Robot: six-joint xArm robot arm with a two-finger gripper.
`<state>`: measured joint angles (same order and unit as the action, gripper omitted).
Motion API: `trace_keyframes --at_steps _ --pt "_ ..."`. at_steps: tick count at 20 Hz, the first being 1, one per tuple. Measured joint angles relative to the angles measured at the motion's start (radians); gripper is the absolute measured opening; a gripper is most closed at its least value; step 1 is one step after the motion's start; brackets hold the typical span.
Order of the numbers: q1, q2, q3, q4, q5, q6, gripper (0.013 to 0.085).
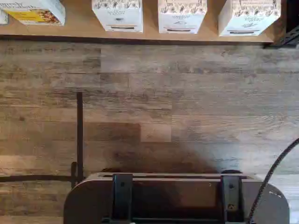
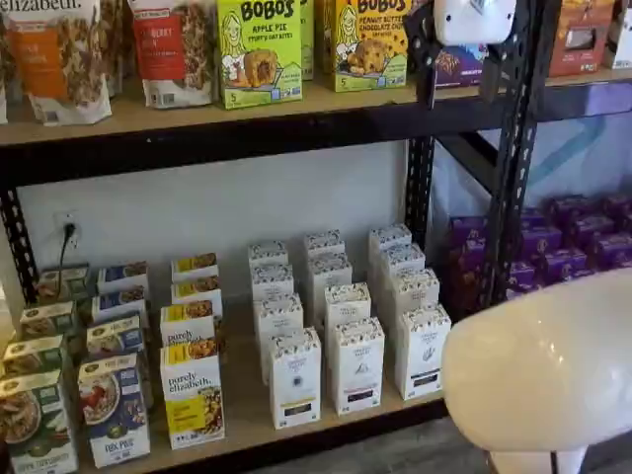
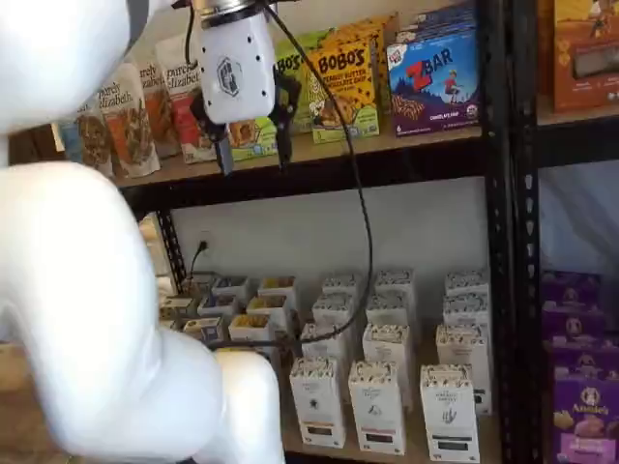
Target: Pick up the white box with a green strip in the middle, on the bottom shelf, the sixth box from the left
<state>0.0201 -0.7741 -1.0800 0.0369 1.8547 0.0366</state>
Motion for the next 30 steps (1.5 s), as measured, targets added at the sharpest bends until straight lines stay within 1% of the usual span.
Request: trace_keyframes --at_steps 1,2,3,7,11,12,16,18,19,21,24,26,30 --pt "0.012 -0.001 0.001 -0.017 -0.002 0.008 0.0850" --pt "0.052 -0.007 0.007 -0.071 -0.011 0.029 0.0850" --pt "0.068 -0.011 0.011 -0.097 -0.018 0.040 0.0850" --pt "0.066 -0.015 0.021 -0.104 -0.026 0.040 0.0850" --pt "0.052 -0.033 0.068 -0.091 -0.069 0.032 0.0850" --pt "0.047 -0.041 0.091 -0.088 -0.090 0.029 0.0850" --pt "0.029 -0.065 0.182 -0.099 -0.174 0.016 0.0850" --pt "0.006 -0.077 0.229 -0.090 -0.223 -0.003 0.0850" --pt "-0.015 -0.081 0.259 -0.079 -0.253 -0.020 0.0850" --pt "-0.035 -0.081 0.298 -0.074 -0.291 -0.039 0.0850" --pt "-0.042 -0.077 0.358 -0.101 -0.353 -0.043 0.0850" --pt "-0.055 -0.067 0.394 -0.101 -0.395 -0.052 0.0850" --pt "-0.071 -0.061 0.476 -0.112 -0.516 -0.056 0.0850"
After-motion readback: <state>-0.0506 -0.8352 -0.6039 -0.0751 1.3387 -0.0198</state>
